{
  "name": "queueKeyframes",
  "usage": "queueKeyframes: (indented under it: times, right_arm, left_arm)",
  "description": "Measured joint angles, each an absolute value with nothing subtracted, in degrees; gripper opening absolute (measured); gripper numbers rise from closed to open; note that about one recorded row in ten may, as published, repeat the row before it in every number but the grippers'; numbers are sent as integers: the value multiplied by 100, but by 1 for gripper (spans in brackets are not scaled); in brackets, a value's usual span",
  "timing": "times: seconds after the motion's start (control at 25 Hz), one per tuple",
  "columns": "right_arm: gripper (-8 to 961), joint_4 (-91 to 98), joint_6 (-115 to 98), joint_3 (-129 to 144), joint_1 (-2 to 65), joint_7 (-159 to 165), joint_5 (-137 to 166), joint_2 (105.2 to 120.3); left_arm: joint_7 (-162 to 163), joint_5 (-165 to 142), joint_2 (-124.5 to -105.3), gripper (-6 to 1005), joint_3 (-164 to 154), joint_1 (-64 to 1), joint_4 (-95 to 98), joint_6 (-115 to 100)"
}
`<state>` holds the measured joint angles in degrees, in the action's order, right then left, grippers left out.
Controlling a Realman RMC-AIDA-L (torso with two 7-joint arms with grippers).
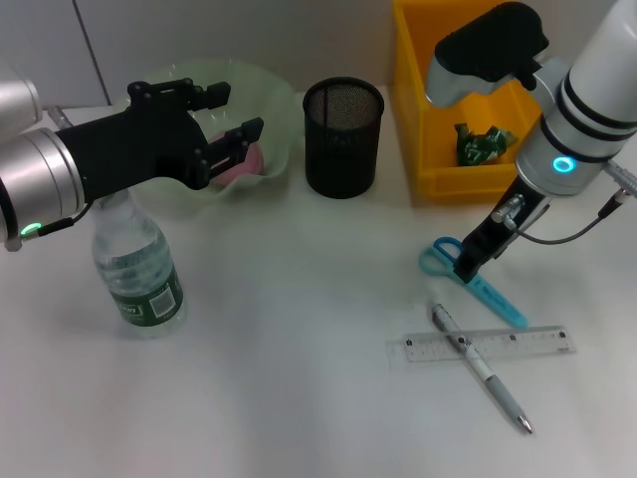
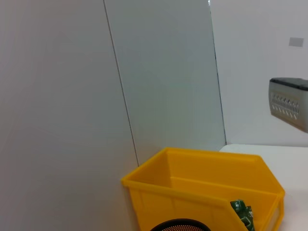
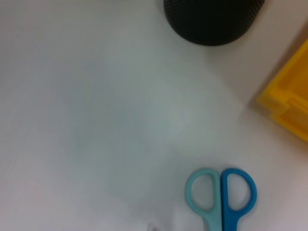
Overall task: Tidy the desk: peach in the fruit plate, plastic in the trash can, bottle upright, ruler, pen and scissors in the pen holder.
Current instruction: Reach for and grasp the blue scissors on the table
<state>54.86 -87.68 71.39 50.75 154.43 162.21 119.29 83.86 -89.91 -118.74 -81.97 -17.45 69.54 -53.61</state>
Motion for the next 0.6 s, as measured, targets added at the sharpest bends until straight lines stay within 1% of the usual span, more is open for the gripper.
queueKeyframes:
  times: [0.6]
  right_arm:
    - [507,5314,-8743,7136,5092,15442,16093,11926]
  left_arm:
    - [8297,-8995,-11869,499,-8313,-1756,6956,-5362]
